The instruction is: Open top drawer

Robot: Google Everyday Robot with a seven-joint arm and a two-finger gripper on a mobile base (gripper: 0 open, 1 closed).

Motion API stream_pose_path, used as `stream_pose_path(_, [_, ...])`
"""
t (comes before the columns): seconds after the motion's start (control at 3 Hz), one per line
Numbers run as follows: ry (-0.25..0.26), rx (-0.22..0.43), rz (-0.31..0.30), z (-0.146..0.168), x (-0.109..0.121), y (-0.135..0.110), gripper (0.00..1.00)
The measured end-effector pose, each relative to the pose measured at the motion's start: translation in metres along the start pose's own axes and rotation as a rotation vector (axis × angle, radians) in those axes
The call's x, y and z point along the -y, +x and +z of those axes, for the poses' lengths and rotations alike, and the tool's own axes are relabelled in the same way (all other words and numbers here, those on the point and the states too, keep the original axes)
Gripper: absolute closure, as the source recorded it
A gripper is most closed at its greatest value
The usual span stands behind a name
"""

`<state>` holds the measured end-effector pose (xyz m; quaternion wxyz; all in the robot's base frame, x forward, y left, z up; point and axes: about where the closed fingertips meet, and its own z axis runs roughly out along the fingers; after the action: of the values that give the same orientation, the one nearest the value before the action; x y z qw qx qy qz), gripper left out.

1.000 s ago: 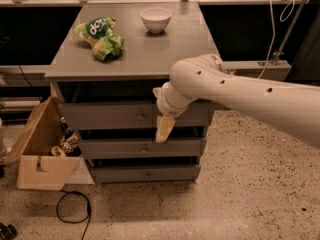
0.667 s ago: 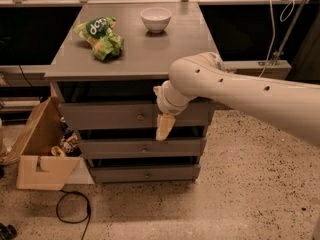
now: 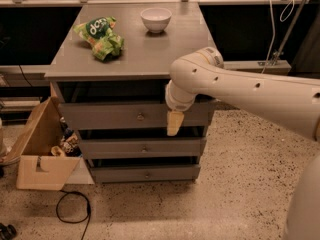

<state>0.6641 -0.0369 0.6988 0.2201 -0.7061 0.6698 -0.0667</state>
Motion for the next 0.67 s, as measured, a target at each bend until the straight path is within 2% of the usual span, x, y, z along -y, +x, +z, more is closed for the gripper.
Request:
stream_pose_path(0.33, [0.008,-0.067,0.051,0.007,0.009,0.037,0.0])
stream_pose_path(0.67, [-0.016,-0.1,0.086,0.029,0.011,0.06,0.0])
